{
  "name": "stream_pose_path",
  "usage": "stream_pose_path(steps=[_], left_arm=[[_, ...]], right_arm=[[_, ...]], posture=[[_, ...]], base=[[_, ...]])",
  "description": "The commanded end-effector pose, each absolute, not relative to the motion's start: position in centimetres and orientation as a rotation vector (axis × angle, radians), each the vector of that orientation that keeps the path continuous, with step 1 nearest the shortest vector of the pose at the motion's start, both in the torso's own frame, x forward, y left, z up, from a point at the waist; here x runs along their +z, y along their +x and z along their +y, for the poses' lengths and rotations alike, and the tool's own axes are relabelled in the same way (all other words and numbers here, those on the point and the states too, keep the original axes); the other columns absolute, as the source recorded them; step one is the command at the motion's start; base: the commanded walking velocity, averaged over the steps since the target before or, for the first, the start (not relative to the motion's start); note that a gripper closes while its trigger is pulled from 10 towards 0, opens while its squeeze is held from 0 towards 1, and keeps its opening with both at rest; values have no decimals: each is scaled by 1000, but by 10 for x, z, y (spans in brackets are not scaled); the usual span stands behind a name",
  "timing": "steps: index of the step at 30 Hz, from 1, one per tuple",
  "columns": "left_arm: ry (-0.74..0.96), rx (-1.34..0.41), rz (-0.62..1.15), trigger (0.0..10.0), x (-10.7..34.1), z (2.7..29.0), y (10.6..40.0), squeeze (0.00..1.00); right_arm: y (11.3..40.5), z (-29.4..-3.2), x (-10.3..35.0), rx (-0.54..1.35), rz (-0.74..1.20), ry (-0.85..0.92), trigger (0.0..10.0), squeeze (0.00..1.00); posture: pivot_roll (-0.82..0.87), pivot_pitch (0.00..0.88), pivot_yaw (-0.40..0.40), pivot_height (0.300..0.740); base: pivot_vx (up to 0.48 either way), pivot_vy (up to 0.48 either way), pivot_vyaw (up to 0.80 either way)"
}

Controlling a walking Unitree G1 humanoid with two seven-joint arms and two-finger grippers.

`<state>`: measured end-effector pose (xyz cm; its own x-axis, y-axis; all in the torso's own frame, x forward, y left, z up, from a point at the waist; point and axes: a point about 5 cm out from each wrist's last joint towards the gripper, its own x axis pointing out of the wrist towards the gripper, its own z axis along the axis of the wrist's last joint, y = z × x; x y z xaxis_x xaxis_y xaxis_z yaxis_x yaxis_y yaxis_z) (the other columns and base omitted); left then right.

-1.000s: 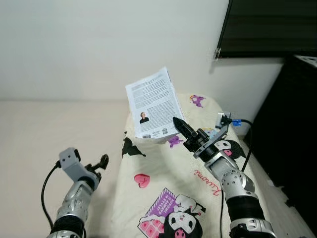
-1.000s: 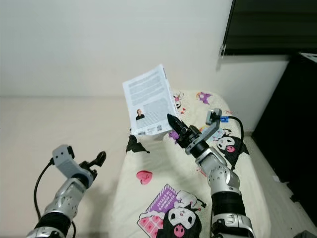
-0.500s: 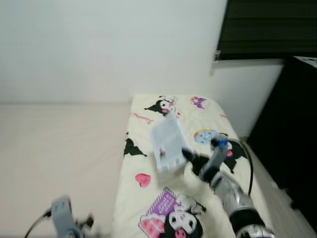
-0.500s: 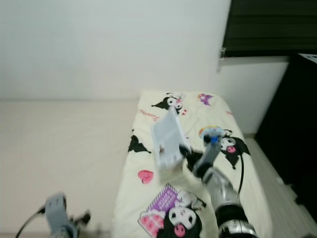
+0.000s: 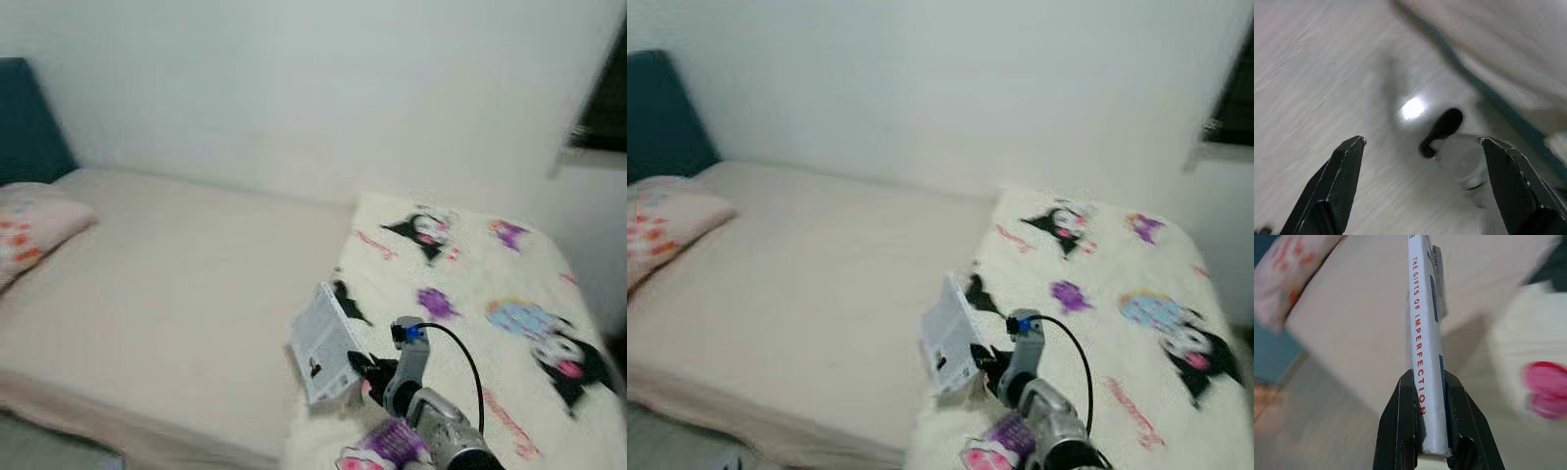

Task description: Clean up the room

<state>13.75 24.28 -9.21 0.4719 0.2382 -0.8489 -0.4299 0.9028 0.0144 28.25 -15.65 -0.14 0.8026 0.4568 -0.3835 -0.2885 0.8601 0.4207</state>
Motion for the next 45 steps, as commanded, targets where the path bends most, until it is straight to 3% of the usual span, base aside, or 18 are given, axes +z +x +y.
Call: stream_pose_path(steps=[1,9,25,37,45], left_arm=[[-190,403,1020,10000,-93,243,135,0],[-158,384,1012,10000,-91,242,143,0],[-147,360,1005,10000,-91,236,148,0],[-151,358,987,10000,-89,237,151,0],[-173,360,948,10000,-84,240,160,0]], right_arm=[[288,-153,6,448,445,344,10000,0],[296,-138,18,593,389,256,10000,0],[275,-153,-14,468,566,126,10000,0],[281,-153,-7,544,535,17,10000,0],[294,-147,11,611,452,50,10000,0]], posture=[[-26,0,-34,740],[-30,0,-31,740],[-18,0,-39,740],[-21,0,-21,740],[-20,0,-16,740]], base=[[0,0,788],[0,0,789],[0,0,782],[0,0,782],[0,0,781]])
